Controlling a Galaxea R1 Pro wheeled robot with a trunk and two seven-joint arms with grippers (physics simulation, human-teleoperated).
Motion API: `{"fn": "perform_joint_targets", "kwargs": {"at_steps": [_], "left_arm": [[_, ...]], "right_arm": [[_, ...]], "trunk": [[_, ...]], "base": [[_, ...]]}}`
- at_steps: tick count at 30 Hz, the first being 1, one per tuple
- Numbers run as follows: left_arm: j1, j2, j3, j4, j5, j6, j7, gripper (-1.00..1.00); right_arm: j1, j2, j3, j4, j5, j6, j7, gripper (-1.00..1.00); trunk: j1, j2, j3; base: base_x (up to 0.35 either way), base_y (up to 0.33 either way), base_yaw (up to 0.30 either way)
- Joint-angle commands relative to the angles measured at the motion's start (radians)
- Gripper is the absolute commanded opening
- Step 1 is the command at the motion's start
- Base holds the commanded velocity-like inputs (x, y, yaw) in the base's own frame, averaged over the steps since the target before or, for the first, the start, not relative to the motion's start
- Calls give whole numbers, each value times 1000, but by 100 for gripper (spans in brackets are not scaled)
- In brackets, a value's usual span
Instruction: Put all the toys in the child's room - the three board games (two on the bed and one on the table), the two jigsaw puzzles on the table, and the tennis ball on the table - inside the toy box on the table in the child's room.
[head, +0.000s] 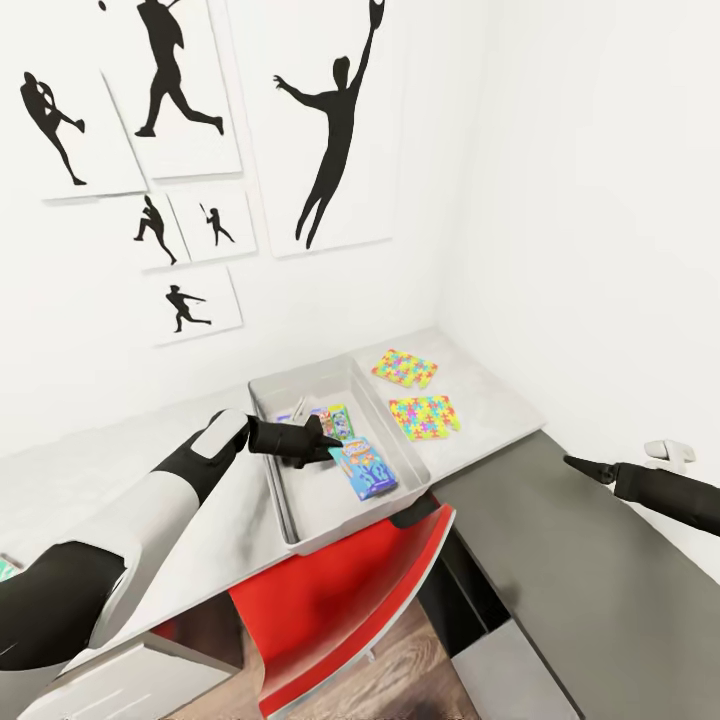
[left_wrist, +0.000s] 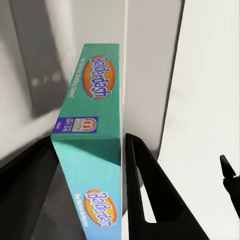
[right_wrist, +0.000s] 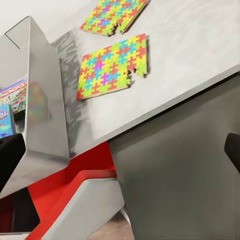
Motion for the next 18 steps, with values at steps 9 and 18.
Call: {"fn": "perform_joint_targets", "kwargs": {"at_steps": [9,18], "left_arm": [[-3,2,-7,-14,0,-1,-32,-100],[-3,2,-9,-20,0,-1,-37,-100]], "right_arm": [[-1,0,-1,0,-5,8,-1,100],[-1,0,-1,0,-6,8,-1,100]], "trunk": [[0,-2,-16],[0,-2,-30]], "base": [[0,0,0],[0,0,0]]}}
